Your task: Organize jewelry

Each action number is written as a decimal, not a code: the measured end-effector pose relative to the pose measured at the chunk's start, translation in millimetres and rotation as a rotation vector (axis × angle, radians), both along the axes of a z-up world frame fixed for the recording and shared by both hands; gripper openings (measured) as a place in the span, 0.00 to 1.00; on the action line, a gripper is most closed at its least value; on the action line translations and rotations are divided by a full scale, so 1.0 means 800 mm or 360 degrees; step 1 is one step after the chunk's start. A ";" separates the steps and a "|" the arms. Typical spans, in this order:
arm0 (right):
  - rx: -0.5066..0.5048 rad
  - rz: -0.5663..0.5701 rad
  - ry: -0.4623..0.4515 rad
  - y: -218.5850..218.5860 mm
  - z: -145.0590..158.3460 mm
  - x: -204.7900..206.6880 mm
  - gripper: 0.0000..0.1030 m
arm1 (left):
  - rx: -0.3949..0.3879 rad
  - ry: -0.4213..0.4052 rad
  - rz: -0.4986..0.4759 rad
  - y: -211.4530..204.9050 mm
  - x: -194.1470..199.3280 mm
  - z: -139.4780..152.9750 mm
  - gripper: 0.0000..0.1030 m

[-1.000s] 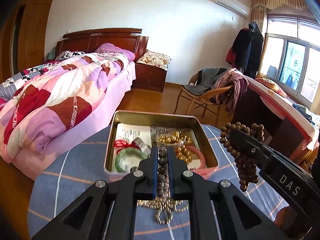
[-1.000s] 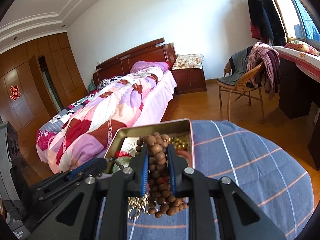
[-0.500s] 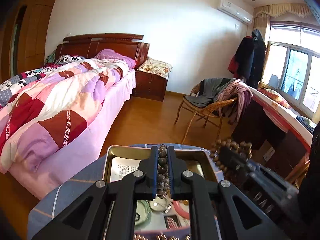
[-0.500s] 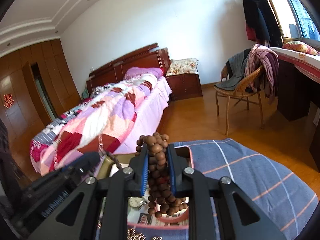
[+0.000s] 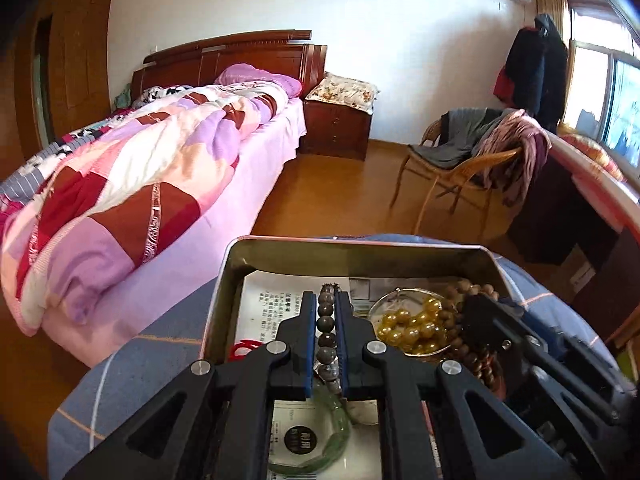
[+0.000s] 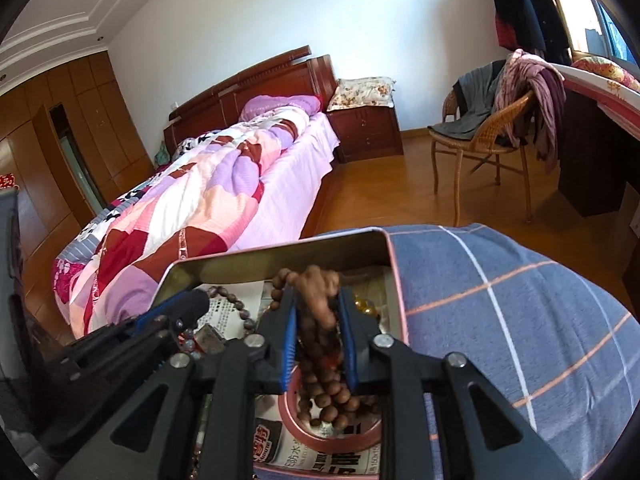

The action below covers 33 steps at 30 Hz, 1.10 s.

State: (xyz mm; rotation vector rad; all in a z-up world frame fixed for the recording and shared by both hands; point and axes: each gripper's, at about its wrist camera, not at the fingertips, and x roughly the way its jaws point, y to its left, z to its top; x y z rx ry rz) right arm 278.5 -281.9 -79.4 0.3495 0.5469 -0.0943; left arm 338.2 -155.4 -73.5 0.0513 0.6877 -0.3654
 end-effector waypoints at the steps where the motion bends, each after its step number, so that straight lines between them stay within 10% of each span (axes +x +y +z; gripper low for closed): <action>1: 0.0000 -0.0019 -0.0020 -0.001 0.003 -0.001 0.52 | -0.0008 0.0020 0.0008 0.001 0.000 0.001 0.20; 5: 0.0055 -0.0074 -0.0111 -0.016 0.015 -0.011 0.54 | -0.0049 0.0024 0.0122 0.015 -0.002 0.009 0.74; 15: 0.0050 -0.0100 -0.0152 -0.008 0.029 -0.032 0.76 | 0.0024 0.0049 0.0151 0.027 -0.019 0.009 0.74; 33: -0.0033 -0.0108 -0.0010 0.017 0.006 -0.099 0.76 | 0.0181 0.0067 0.0258 0.080 -0.082 -0.002 0.74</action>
